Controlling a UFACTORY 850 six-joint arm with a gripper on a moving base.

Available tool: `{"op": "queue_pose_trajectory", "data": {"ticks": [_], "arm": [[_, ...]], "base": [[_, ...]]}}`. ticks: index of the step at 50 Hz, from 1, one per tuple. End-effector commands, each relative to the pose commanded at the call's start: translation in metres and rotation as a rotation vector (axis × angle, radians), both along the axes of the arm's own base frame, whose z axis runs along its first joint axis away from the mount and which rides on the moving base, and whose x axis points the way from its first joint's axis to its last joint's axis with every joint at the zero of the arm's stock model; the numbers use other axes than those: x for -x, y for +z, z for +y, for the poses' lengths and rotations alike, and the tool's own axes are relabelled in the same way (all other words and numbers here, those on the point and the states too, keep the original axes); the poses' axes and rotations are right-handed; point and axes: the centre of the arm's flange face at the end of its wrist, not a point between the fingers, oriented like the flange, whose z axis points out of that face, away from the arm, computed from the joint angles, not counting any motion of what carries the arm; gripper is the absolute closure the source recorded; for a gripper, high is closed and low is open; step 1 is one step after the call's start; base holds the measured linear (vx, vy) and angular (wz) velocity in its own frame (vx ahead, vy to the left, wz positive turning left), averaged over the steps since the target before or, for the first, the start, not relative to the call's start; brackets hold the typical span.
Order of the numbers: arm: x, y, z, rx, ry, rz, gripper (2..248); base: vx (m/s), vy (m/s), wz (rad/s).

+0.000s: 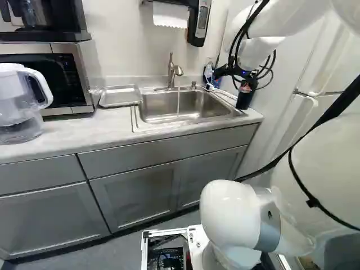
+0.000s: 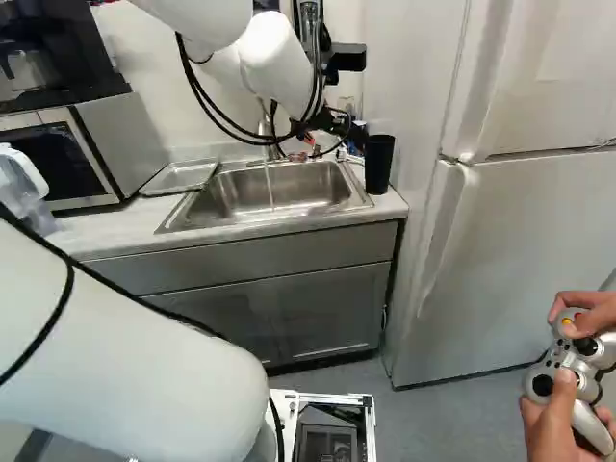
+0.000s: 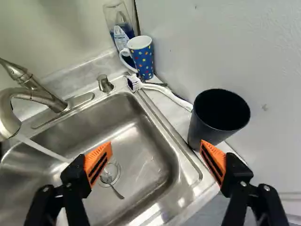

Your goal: Rinse the cup and place it in the tray

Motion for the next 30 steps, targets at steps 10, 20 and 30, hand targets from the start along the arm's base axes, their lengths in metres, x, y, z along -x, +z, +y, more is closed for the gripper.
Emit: {"op": "queue_pose_trajectory", "data": {"ticks": [10, 20, 30], "arm": [[0.002, -0.009, -0.001, -0.014, -0.018, -0.02, 3], [0.008, -0.018, -0.002, -0.03, -0.043, -0.042, 3], [0.015, -0.028, -0.003, -0.045, -0.072, -0.064, 3]], "base": [[0.0, 0.0, 0.0], [0.0, 0.0, 0.0], [0.0, 0.0, 0.0]]}}
